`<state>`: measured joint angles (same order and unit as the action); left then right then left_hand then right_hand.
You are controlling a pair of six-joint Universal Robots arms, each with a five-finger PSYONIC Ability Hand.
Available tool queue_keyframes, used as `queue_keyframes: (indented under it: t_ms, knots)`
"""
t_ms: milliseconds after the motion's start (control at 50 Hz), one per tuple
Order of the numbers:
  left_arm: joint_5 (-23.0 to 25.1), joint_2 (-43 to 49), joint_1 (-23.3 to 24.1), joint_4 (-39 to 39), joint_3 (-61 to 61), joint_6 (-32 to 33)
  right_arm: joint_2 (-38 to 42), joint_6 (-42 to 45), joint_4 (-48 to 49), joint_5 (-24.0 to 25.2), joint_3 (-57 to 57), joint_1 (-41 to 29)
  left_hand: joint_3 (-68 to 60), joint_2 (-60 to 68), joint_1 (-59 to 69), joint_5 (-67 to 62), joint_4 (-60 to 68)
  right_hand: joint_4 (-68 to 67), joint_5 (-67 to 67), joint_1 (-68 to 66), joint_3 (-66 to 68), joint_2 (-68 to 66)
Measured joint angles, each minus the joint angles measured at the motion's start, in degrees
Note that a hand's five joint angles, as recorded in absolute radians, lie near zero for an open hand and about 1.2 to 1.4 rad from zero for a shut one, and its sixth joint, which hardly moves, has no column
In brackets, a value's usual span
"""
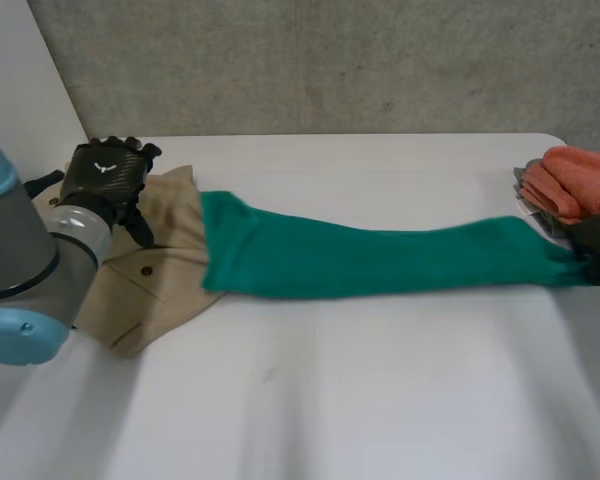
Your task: Fold the laundry.
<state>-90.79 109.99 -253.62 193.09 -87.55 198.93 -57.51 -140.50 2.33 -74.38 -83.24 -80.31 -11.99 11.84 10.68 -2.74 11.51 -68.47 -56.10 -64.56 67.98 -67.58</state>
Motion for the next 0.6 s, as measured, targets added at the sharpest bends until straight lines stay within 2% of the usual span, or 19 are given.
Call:
queue_keyframes:
  t_ms: [60, 140, 200, 320, 400, 420, 480, 540, 600]
  knots:
    - [1.4, -3.0, -0.9, 0.1, -2.7, -1.4, -1.1, 5.6, -0.9, -1.0, 0.0, 3.4, 0.0, 0.0, 0.0, 0.0, 0.0, 0.0, 0.0, 0.0, 0.0, 0.0]
    - [2.8, -5.3, -1.6, 0.2, -5.2, -2.5, -1.8, 10.2, -1.5, -2.0, 1.1, 3.6, 0.0, 0.0, 0.0, 0.0, 0.0, -0.1, 0.0, 0.0, 0.0, 0.0]
    - [3.7, -6.6, -1.9, 0.2, -6.7, -3.0, -2.8, 11.1, -0.9, -2.3, 2.1, 0.6, 0.0, 0.0, 0.0, 0.0, 0.0, -0.2, 0.0, 0.0, 0.0, 0.0]
    - [3.8, -7.6, -2.1, -0.1, -8.0, -3.2, -6.6, 8.9, 5.9, -0.3, 2.1, -9.9, 0.0, 0.0, 0.0, 0.0, 0.0, -0.2, 0.0, 0.0, 0.1, 0.0]
    - [3.6, -8.1, -2.0, -0.3, -8.3, -3.6, -7.4, 7.7, 12.1, 3.4, 1.4, -16.7, 0.0, 0.0, 0.0, 0.0, 0.0, -0.3, 0.0, 0.0, 0.3, -0.1]
    - [3.5, -8.6, -1.9, -0.3, -8.5, -3.9, -7.0, 7.1, 16.1, 6.6, 1.0, -21.6, 0.0, 0.0, 0.0, 0.0, 0.0, -0.3, 0.0, 0.0, 0.3, -0.1]
    - [3.3, -9.1, -1.6, -0.4, -9.0, -4.3, -5.5, 6.5, 21.0, 11.1, 0.8, -28.2, 0.0, 0.0, 0.0, 0.0, 0.0, -0.3, 0.0, 0.0, 0.3, -0.1]
    - [3.2, -9.7, -1.0, -0.4, -9.6, -4.8, -1.4, 6.4, 25.2, 16.6, 1.1, -36.7, 0.0, 0.0, 0.0, 0.0, 0.0, -0.3, -0.8, 0.0, 0.3, -0.1]
    - [3.0, -9.9, -0.5, -0.4, -10.2, -4.9, 2.2, 7.1, 25.4, 18.7, 2.0, -41.0, 0.0, 0.0, 0.0, 0.0, 0.0, -0.3, -0.8, 0.0, 0.3, -0.1]
